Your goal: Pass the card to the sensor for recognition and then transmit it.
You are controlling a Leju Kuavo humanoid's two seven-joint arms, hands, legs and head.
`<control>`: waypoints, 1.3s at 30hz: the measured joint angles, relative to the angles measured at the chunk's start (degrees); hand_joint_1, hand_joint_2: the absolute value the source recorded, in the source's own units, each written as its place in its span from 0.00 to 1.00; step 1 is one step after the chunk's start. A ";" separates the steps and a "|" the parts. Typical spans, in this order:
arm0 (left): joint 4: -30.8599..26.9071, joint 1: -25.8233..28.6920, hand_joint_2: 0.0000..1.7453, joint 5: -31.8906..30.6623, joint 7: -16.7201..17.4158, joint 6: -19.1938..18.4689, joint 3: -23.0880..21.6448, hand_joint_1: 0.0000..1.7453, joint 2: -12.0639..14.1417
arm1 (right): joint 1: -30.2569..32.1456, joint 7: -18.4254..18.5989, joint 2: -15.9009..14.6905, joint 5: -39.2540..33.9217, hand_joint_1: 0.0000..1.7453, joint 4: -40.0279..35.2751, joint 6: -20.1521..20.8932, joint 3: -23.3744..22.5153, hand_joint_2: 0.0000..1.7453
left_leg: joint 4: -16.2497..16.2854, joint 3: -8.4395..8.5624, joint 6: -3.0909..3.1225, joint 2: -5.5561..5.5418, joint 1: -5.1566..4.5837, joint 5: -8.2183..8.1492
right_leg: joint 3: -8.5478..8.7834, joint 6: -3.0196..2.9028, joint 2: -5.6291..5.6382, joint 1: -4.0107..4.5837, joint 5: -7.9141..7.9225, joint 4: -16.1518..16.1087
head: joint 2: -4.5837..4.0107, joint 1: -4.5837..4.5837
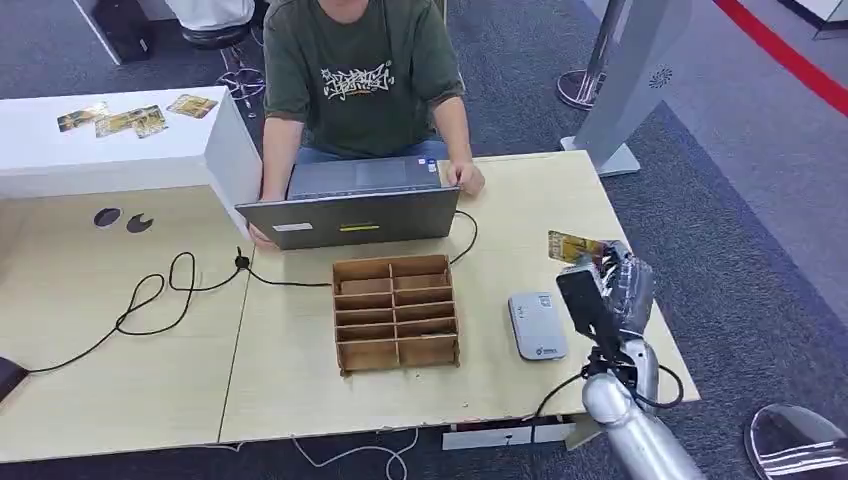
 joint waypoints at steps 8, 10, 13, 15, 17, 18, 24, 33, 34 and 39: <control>-0.65 -0.78 0.00 -1.51 1.40 1.05 0.00 0.00 0.18 | -2.38 0.20 7.40 33.51 1.00 -3.26 -0.40 -9.55 1.00 | 0.00 0.00 -0.03 -0.01 0.00 0.06 | 0.02 -0.01 -0.01 0.00 0.04 0.01 | 0.02 0.02; -0.92 -1.11 0.00 -1.86 1.53 1.18 0.00 0.00 0.30 | -4.25 3.01 7.87 36.34 1.00 -3.32 -0.40 -9.66 1.00 | 0.00 0.01 0.01 0.00 0.00 0.09 | 0.02 -0.02 0.00 0.00 0.06 0.01 | 0.02 0.02; -1.24 -1.35 0.00 -2.31 1.90 1.18 0.00 0.00 0.59 | -7.42 5.26 8.41 37.38 1.00 -3.21 -0.40 -9.53 1.00 | 0.00 0.01 -0.01 0.01 -0.01 0.11 | 0.02 -0.01 -0.01 -0.01 0.08 0.01 | 0.00 0.02; -1.53 -1.45 0.00 -2.82 2.10 1.18 -0.04 0.00 0.81 | -9.68 6.30 8.59 38.20 1.00 -2.80 -0.40 -9.18 1.00 | 0.00 0.00 -0.03 0.01 -0.01 0.12 | 0.02 -0.01 0.00 -0.01 0.09 0.02 | 0.02 0.00; -1.73 -1.57 0.00 -3.28 2.25 1.16 -0.13 0.00 1.03 | -12.53 7.48 8.67 39.03 1.00 -1.77 -0.40 -8.41 1.00 | 0.00 0.01 -0.03 0.01 -0.01 0.15 | 0.01 -0.02 0.01 -0.01 0.10 0.02 | 0.00 0.02; -1.92 -1.69 0.00 -3.49 2.31 1.14 -0.18 0.00 1.20 | -13.98 8.15 8.67 39.44 1.00 -0.99 -0.40 -7.89 1.00 | 0.00 0.01 -0.03 0.02 -0.01 0.15 | 0.01 -0.01 0.01 -0.01 0.11 0.02 | 0.02 0.00; -2.54 -2.39 0.00 -4.63 2.97 0.85 -0.55 0.00 1.97 | -22.49 11.15 8.70 39.71 1.00 4.68 -0.39 -5.44 1.00 | 0.00 0.00 -0.02 0.00 0.00 0.23 | 0.01 -0.02 0.00 0.00 0.12 0.04 | 0.00 0.00; -3.48 -3.18 0.00 -6.40 3.83 0.54 -1.84 0.00 3.13 | -35.15 15.85 9.55 40.30 1.00 18.39 -0.40 -3.10 1.00 | 0.00 0.00 -0.03 0.00 0.00 0.24 | 0.01 -0.05 0.00 -0.01 0.15 0.04 | 0.00 0.04; -3.56 -3.19 0.00 -6.47 3.85 0.55 -1.84 0.00 3.19 | -36.24 16.35 9.57 40.41 1.00 19.89 -0.40 -2.57 1.00 | 0.00 0.00 -0.03 0.00 0.00 0.25 | 0.01 -0.05 0.00 -0.01 0.15 0.05 | 0.02 0.00; -4.04 -3.49 0.00 -7.43 3.98 0.04 -3.48 0.00 3.72 | -42.87 20.40 9.90 40.47 1.00 28.79 -0.40 0.68 1.00 | 0.01 0.00 -0.06 -0.01 0.00 0.27 | -0.01 -0.06 0.00 0.00 0.16 0.06 | 0.00 0.04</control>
